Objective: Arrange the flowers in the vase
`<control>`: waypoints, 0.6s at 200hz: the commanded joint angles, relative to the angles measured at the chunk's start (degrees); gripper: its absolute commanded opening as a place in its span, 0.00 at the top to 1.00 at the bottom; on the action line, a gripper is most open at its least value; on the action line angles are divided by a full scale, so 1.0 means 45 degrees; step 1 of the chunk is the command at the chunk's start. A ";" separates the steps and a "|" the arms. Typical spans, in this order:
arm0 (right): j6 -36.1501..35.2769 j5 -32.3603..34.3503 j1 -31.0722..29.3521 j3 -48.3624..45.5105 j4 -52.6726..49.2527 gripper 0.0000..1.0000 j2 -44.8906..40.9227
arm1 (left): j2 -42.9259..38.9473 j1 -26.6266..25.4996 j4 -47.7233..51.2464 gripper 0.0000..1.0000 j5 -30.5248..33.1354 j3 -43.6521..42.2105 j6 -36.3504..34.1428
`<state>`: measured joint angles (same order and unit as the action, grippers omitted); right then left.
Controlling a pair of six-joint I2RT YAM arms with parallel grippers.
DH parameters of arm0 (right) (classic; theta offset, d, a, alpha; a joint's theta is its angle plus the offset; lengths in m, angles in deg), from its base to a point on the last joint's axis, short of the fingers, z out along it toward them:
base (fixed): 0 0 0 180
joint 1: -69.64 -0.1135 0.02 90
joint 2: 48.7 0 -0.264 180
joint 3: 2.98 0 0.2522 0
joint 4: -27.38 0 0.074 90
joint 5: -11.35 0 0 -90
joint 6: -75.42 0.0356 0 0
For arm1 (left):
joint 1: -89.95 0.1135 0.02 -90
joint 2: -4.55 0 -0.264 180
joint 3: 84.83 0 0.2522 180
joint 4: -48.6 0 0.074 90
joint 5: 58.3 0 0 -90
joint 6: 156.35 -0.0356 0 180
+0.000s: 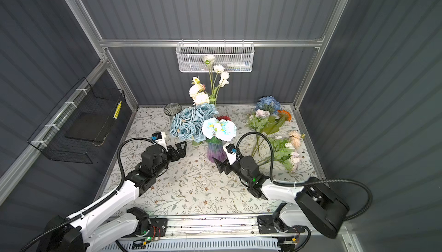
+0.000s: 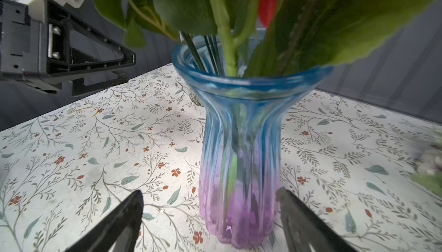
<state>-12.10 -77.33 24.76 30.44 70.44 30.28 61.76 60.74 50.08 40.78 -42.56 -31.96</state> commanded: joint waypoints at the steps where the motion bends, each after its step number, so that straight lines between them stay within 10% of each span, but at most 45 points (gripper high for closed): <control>1: -0.0263 0.0703 -0.0065 0.0537 0.4059 0.10 0.1603 | -0.0057 0.0046 -0.0344 0.01 0.0284 0.0148 -0.0059; 120: -0.0866 0.1830 0.0577 0.3135 0.5647 0.18 0.5377 | -0.0626 0.0241 -0.0035 0.01 0.0652 -0.0165 -0.0509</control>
<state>-15.73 -69.68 26.40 42.61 93.06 52.77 58.97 61.28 49.93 42.93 -42.67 -32.73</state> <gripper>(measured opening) 0.844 0.994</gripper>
